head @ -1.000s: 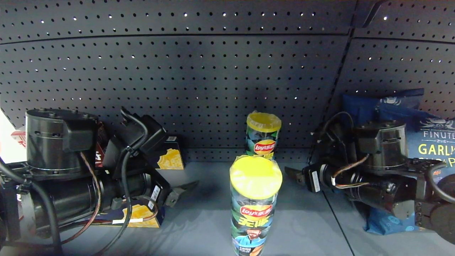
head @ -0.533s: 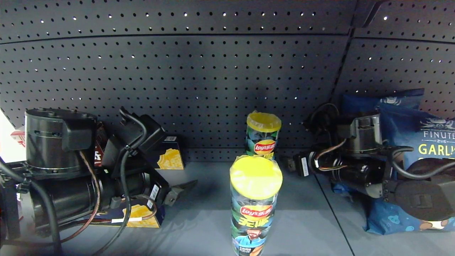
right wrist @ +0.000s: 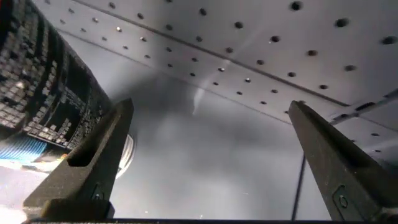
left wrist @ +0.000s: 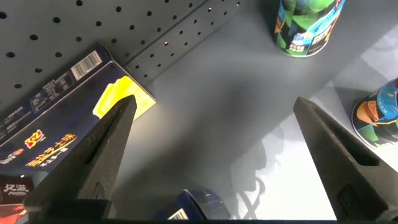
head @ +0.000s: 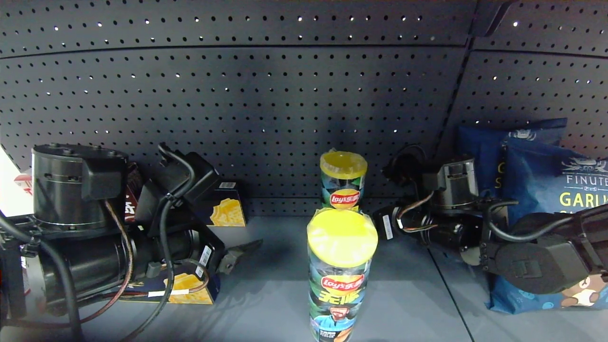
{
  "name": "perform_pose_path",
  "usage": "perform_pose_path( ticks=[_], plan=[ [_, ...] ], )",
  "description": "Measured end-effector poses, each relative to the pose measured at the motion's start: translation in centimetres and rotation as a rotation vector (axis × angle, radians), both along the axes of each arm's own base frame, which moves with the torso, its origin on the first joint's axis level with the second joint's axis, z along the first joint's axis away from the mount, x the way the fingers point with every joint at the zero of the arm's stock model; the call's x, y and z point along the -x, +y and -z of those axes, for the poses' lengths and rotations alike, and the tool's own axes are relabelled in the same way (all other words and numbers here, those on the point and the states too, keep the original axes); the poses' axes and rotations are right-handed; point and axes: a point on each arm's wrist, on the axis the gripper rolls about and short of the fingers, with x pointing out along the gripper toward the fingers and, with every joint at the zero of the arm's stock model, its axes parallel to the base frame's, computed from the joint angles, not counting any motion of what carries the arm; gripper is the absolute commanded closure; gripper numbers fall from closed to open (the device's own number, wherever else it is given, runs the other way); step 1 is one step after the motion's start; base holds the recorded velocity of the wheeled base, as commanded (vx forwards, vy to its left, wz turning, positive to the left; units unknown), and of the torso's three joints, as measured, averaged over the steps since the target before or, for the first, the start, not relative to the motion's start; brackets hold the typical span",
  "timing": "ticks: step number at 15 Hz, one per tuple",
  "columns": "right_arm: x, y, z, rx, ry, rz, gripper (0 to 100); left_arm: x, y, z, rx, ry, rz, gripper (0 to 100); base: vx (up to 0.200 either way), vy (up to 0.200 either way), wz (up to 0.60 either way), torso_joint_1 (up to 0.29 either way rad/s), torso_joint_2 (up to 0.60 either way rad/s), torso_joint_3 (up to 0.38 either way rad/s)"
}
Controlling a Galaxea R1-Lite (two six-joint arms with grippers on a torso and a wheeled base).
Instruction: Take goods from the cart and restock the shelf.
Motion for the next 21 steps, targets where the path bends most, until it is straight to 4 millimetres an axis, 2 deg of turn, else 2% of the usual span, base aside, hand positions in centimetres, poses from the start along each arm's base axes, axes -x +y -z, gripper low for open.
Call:
perform_pose_path(
  ticks=[5, 13, 21],
  plan=[
    [0.1, 0.4, 0.4, 0.006, 0.01, -0.009, 0, 0.0, 0.0, 0.1, -0.001, 0.002, 0.001, 0, 0.0, 0.0, 0.0, 0.0, 0.0, 0.0],
    [1.3, -0.4, 0.7, 0.017, 0.026, -0.017, 0, 0.2, 0.1, 0.4, -0.007, 0.013, 0.0, 0, 0.0, 0.0, 0.0, 0.0, 0.0, 0.0],
    [0.5, 1.5, 1.0, 0.012, 0.019, -0.048, 0, 0.2, 0.1, 0.5, -0.008, 0.015, 0.0, 0, 0.0, 0.0, 0.0, 0.0, 0.0, 0.0]
  ],
)
